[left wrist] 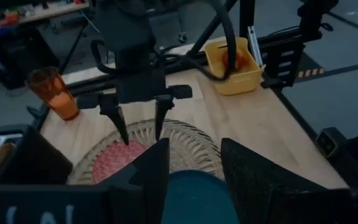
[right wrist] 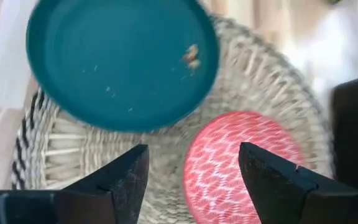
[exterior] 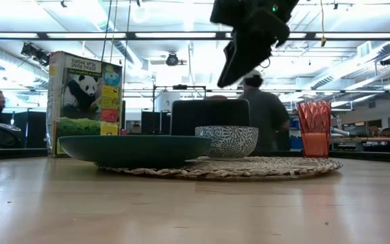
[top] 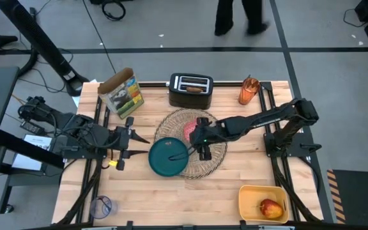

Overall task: Arrange a breakfast setting
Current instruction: Put the toasted bread on the plate

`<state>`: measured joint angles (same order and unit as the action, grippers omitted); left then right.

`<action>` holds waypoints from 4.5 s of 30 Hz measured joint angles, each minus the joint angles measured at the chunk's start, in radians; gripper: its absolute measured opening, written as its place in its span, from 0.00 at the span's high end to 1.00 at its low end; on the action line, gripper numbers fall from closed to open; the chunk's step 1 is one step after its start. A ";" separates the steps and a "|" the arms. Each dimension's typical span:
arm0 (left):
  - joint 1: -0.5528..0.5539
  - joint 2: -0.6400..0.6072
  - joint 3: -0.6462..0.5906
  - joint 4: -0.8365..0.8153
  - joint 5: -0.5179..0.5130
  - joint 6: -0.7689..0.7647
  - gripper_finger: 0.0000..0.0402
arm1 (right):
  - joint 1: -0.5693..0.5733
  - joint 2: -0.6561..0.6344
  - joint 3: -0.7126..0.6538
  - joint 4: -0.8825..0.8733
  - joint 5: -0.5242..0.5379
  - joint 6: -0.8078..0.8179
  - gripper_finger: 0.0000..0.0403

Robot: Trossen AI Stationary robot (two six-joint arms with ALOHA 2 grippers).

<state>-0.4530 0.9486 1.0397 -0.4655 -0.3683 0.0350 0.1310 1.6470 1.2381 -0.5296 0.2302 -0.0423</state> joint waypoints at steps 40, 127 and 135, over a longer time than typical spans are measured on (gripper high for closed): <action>0.245 -0.045 -0.803 1.031 0.070 -0.024 0.62 | -0.653 0.047 0.135 0.372 -0.238 -0.284 0.37; 0.090 -0.408 -0.659 0.585 0.002 0.024 0.62 | -0.677 -0.020 0.022 0.246 -0.265 -0.128 0.97; 0.090 -0.413 -0.659 0.575 -0.012 0.074 0.62 | -0.635 -0.180 0.022 0.278 -0.217 -0.198 0.97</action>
<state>-0.3630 0.5360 0.3805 0.1100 -0.3802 0.1093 -0.5039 1.4673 1.2602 -0.2513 0.0135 -0.2398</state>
